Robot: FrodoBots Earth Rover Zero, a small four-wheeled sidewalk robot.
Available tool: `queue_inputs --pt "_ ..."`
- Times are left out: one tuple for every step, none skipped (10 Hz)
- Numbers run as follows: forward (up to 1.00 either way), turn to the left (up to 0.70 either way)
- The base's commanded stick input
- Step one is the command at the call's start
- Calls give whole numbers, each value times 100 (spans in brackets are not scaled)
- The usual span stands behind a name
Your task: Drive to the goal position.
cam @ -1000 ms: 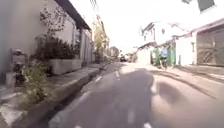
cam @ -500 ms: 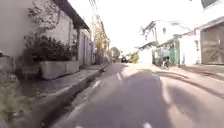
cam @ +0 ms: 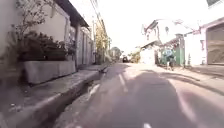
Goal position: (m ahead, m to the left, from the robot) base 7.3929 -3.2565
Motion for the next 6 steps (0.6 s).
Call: queue_inputs --pt "100 -21" --pt "100 -3" --pt "100 0" --pt "100 0" --pt "100 0" --pt "100 0"
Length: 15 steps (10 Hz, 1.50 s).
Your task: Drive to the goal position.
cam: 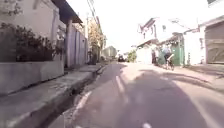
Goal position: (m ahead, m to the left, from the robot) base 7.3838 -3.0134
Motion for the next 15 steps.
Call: queue_inputs --pt "100 0" --pt "100 0" --pt "100 0" --pt "100 0" --pt "100 0" --pt "100 0" --pt "100 0" --pt "100 0" --pt "100 0" --pt "100 0" --pt "100 0" --pt "100 0" --pt "100 0" --pt "100 0" --pt "100 0"
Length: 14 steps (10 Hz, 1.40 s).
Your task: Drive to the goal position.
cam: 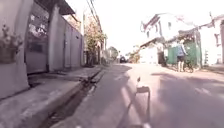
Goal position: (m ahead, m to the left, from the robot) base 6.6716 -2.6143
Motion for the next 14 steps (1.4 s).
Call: queue_inputs --pt "100 -19" --pt "100 -40" --pt "100 -36" --pt "100 -9" --pt "100 0" --pt "100 0" --pt "100 0" --pt "100 0" --pt "100 0" --pt "100 0" --pt "100 0" --pt "100 0" --pt "100 0" --pt "100 0"
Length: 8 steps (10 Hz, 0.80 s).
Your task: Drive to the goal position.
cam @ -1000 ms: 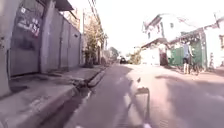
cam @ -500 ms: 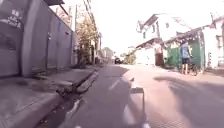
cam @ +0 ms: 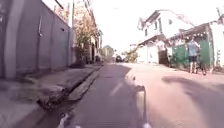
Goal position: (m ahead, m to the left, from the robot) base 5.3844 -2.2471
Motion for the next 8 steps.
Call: queue_inputs --pt "100 0" --pt "100 0" --pt "100 0" --pt "100 0" --pt "100 0" --pt "100 0" --pt "100 0" --pt "100 0"
